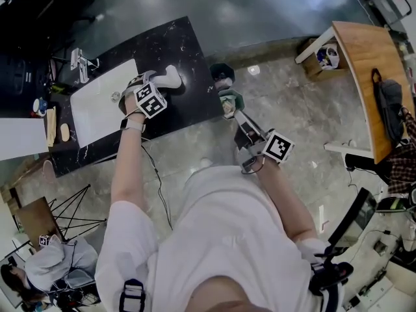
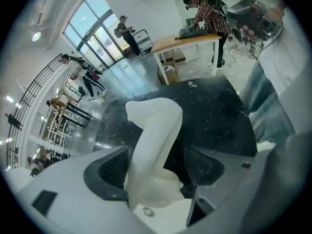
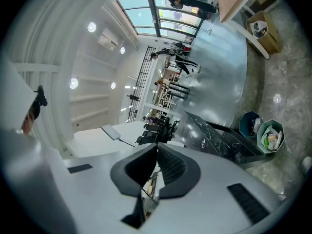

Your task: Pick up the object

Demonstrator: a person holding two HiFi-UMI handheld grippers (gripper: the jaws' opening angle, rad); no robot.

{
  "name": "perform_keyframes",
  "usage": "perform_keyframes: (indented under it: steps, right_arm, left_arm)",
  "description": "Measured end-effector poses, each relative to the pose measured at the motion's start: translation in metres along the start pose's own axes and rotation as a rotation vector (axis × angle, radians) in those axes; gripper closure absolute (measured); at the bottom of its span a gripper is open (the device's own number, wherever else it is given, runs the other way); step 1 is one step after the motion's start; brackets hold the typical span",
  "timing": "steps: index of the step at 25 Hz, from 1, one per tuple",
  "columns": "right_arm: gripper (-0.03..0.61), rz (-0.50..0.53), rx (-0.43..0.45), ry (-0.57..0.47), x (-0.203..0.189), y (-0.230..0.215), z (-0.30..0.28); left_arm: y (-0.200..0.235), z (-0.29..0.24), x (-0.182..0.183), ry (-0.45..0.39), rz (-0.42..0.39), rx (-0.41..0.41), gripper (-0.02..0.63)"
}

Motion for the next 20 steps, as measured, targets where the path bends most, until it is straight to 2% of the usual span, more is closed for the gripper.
perform_keyframes:
  steps: [9, 11, 13, 15, 20]
  right_arm:
    - [0.557, -0.007, -0.008, -0.002, 0.001, -0.001, -0.001]
    - [0.557, -0.005, 0.0, 0.002, 0.0, 0.0, -0.003]
    - [0.557, -0.004, 0.001, 0.007, -0.002, 0.001, -0.005]
    - [0.557, -0.004, -0.002, 0.011, -0.004, 0.001, -0.005]
    - [0.557, -0.006, -0.002, 0.017, -0.004, 0.001, -0.005]
  left_arm:
    - [0.014, -0.015, -0.007, 0.19, -0.15, -0.008, 0.279]
    - [0.014, -0.021, -0.008, 0.223, -0.17, -0.047, 0.279]
    - [0.006, -0.029, -0.009, 0.231, -0.145, -0.137, 0.281]
    - [-0.001, -0.031, -0.011, 0.227, -0.115, -0.188, 0.326]
    - [-0.011, -0.03, -0.009, 0.231, -0.131, -0.189, 0.405]
Point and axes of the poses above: the fingertips, and each gripper's own axes: z backward along the fingers, y to its left, x out of its top, the point moved 6 cm from there along z, backward along the fingers, and after that the axes turned 14 degrees about -x, right-handed, at the moved point
